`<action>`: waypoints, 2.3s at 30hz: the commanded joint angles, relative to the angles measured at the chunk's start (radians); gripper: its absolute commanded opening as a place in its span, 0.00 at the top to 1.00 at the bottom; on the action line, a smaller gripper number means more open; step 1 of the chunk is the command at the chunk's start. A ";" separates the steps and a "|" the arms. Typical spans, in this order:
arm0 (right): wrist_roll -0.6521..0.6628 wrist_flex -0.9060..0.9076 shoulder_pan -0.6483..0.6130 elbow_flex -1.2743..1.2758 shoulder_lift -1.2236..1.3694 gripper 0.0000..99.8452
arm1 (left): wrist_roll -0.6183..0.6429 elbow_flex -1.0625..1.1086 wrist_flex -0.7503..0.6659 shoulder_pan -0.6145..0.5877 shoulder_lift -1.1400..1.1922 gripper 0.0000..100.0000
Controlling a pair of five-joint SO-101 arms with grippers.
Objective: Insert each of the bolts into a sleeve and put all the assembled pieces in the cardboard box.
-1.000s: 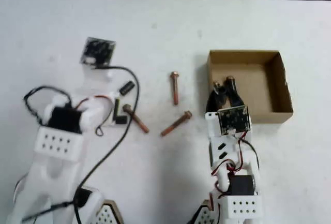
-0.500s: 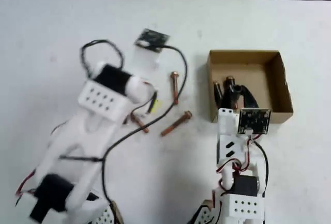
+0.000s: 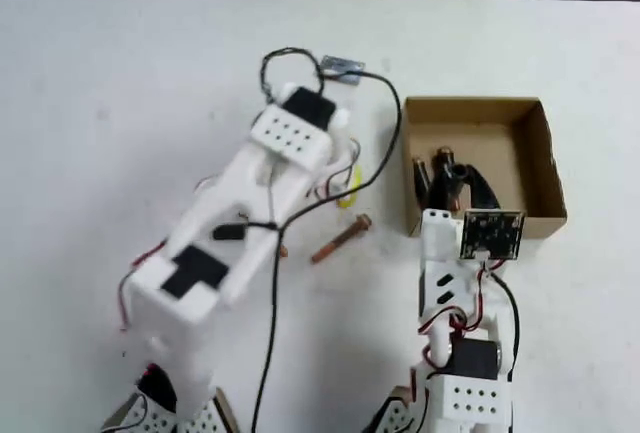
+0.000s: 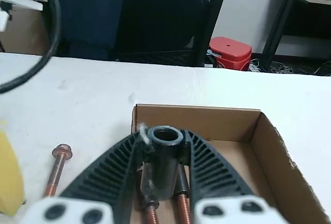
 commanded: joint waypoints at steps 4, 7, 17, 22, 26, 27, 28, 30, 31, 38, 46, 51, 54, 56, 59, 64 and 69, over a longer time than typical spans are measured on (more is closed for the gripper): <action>-0.008 -0.022 0.004 0.008 -0.013 0.98 | 0.031 -0.379 -0.005 0.001 0.269 0.78; -0.008 -0.022 0.002 0.008 -0.012 0.98 | 0.031 -0.548 0.002 -0.018 0.394 0.78; -0.008 -0.022 0.002 0.008 -0.012 0.98 | 0.028 -0.899 0.035 -0.090 0.665 0.78; -0.008 -0.022 0.002 0.008 -0.012 0.98 | 0.031 -0.980 0.046 -0.093 0.723 0.78; -0.008 -0.022 0.002 0.008 -0.012 0.98 | 0.032 -0.999 0.043 -0.091 0.762 0.78; -0.008 -0.022 0.002 0.008 -0.012 0.98 | 0.032 -0.999 0.043 -0.091 0.766 0.80; -0.008 -0.022 0.002 0.008 -0.012 0.98 | 0.032 -0.999 0.041 -0.093 0.769 0.82; -0.008 -0.022 0.002 0.008 -0.012 0.98 | 0.032 -1.013 0.025 -0.096 0.780 0.89; -0.008 -0.022 0.002 0.008 -0.012 0.98 | 0.032 -1.013 0.012 -0.101 0.780 0.94; -0.008 -0.022 0.002 0.008 -0.010 0.98 | 0.031 -1.020 0.072 -0.097 0.771 0.96; -0.008 -0.007 0.001 0.008 -0.015 0.98 | 0.025 -1.112 0.206 -0.131 0.771 0.98; -0.008 0.005 0.001 0.008 -0.016 0.98 | -0.040 -1.109 0.207 -0.124 0.757 0.98; -0.008 0.005 0.001 0.008 -0.016 0.98 | -0.060 -1.097 0.209 -0.124 0.705 0.98; -0.008 0.005 0.001 0.008 -0.016 0.98 | -0.060 -1.059 0.209 -0.127 0.659 0.98; -0.008 0.005 0.001 0.008 -0.016 0.98 | -0.061 -0.930 0.209 -0.125 0.573 0.98; -0.008 0.005 0.001 0.008 -0.016 0.98 | -0.063 -0.647 0.207 -0.142 0.369 0.98; -0.008 0.005 0.001 0.008 -0.016 0.98 | -0.064 -0.385 0.206 -0.199 0.143 0.98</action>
